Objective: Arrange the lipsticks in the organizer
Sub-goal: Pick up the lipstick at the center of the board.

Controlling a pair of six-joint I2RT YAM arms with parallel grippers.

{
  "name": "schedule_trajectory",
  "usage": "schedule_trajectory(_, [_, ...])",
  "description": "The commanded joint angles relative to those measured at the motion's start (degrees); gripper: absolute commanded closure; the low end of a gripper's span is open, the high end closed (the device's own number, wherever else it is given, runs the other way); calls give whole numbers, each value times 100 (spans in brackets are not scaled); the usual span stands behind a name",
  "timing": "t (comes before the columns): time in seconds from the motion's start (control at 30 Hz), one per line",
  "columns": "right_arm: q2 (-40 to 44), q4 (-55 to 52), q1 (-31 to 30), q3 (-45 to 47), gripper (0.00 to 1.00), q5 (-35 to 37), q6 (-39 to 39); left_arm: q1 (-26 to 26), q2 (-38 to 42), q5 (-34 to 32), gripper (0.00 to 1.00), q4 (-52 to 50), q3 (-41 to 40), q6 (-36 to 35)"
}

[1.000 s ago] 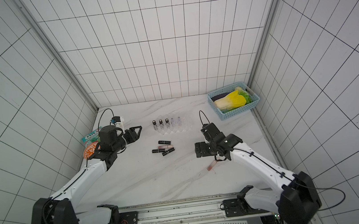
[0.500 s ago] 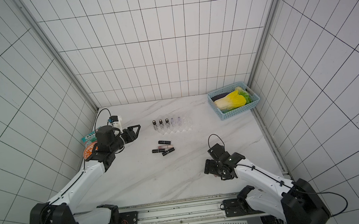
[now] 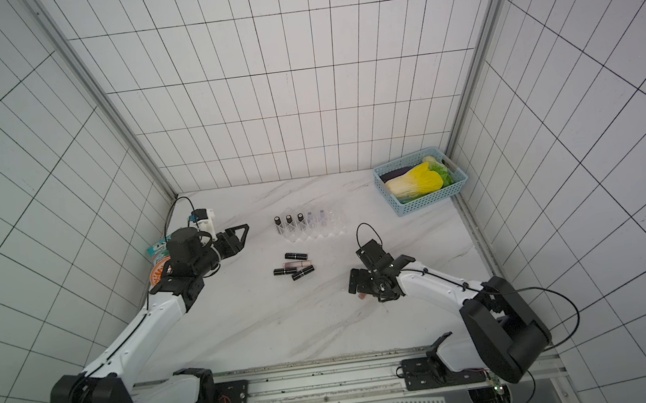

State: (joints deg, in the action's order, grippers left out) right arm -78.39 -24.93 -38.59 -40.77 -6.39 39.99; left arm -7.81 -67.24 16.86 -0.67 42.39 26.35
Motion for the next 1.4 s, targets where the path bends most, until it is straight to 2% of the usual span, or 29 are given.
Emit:
schedule_trajectory(0.0, [-27,-724,89,-943,0,53,-1122,18,16,70,40,117,-60,-64])
schedule_trajectory(0.07, [-109,-742,273,-1332,0,-182,-1592,23,-27,117,41,145,-59,-62])
schedule_trajectory(0.17, [-774,-748,541,-1963,2,-632,-2261,19,-106,185,41,214,-78,-86])
schedule_trajectory(0.3, [-1963,-695,581,-2716,15,-1065,-2846,8,-223,248,41,322,-98,-75])
schedule_trajectory(0.4, [-2604,-387,533,-3022,25,-1340,-2925,-22,-313,289,41,379,-91,-92])
schedule_trajectory(0.5, [-3191,-429,378,-3436,32,-1084,-3017,-57,-371,239,41,368,-74,-147])
schedule_trajectory(0.67, [-3748,-768,66,-3913,33,-255,-3154,-86,-423,204,41,350,-50,-200])
schedule_trajectory(1.03, [-3440,-786,9,-3624,37,320,-3032,-161,-470,181,41,348,-23,-219])
schedule_trajectory(1.2, [-3002,-785,9,-3510,28,276,-3273,-204,-453,172,41,313,-3,-262])
schedule_trajectory(1.37, [-2414,-946,18,-3509,13,51,-3814,-219,-433,165,41,295,13,-284])
